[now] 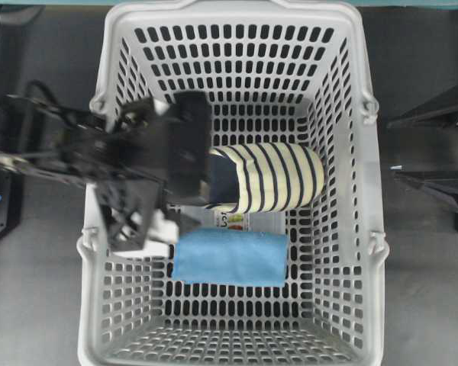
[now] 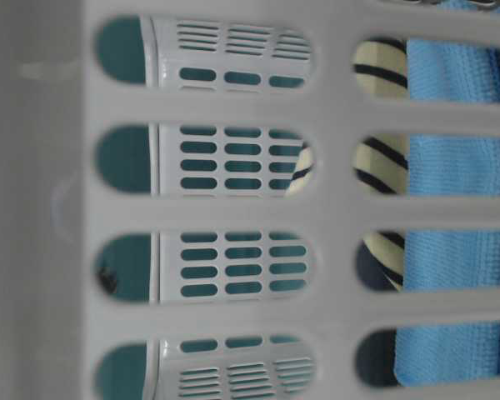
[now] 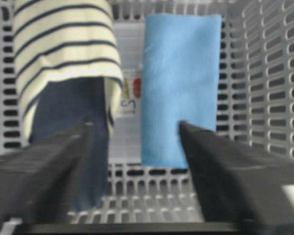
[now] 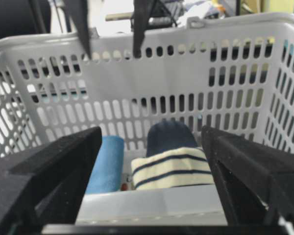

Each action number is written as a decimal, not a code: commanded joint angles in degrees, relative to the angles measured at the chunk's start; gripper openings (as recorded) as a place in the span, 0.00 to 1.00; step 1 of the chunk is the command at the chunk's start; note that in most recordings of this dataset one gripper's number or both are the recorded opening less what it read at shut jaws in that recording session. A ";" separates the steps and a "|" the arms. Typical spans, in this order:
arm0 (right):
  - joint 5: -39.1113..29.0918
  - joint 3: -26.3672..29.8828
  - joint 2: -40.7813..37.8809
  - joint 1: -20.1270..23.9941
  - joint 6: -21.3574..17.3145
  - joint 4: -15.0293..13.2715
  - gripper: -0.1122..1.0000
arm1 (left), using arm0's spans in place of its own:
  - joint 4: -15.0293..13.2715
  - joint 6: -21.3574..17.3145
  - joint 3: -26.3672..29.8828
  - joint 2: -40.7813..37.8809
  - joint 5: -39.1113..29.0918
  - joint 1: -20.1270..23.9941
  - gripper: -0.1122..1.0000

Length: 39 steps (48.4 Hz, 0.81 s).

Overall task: Pick up the blue cloth from the shopping basket with the left arm.
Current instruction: 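Move the left gripper into the basket toward the light-blue cloth, then lower the open left gripper around the light-blue cloth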

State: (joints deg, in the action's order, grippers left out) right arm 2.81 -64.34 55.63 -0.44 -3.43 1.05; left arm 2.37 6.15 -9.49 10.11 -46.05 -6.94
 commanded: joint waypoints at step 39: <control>0.26 1.32 -0.26 -0.18 0.00 0.18 0.80 | 0.26 -0.18 10.99 -23.64 -6.50 -4.75 0.91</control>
State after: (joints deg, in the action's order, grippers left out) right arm 2.64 -64.34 55.63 -0.53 -3.43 1.05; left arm 2.37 5.80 1.67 -13.62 -53.88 -11.34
